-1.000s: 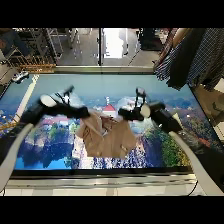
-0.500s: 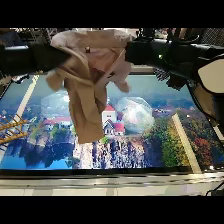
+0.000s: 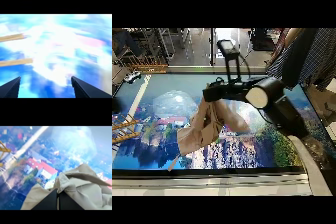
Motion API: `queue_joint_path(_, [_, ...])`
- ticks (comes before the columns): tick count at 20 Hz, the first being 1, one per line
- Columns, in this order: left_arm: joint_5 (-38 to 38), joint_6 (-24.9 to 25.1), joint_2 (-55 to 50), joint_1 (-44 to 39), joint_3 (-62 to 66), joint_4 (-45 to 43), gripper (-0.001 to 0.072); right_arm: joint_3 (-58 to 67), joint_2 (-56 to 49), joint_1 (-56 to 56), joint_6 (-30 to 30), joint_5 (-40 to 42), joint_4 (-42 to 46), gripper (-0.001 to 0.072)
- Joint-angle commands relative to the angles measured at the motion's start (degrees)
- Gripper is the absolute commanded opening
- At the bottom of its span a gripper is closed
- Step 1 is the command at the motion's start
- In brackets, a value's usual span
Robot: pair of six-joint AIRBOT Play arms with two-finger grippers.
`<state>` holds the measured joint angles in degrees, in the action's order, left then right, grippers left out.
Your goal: Fold the clothes and pants, and hang the long-sleeved shirts on hangers.
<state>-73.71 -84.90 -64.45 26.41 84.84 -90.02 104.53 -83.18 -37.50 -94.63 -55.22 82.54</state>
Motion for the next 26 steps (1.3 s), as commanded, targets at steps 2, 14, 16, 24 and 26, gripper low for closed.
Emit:
queue_joint_path(2, [7.34,6.43,-9.92,29.75,1.86,6.12,0.0698,-0.9,-2.6,-0.7,2.62,0.79,1.73,0.0022])
queue_joint_path(14, [5.2,13.77,-52.09,25.35,29.66,11.43,0.042,-0.9,-3.06,-0.76,-1.99,11.69,1.7,0.0022])
queue_joint_path(16, [7.02,13.07,-52.28,25.24,29.75,11.06,0.0233,-0.9,-3.06,-0.76,-1.97,11.54,1.7,0.0022])
queue_joint_path(24, [8.41,12.72,-45.86,25.46,30.38,11.06,0.0086,-0.9,-3.06,-0.76,-1.97,10.36,1.68,0.0022])
queue_joint_path(26, [8.15,12.72,-42.82,25.42,30.38,12.2,0.0064,-0.9,-3.06,-0.76,-1.95,9.22,1.68,0.0022])
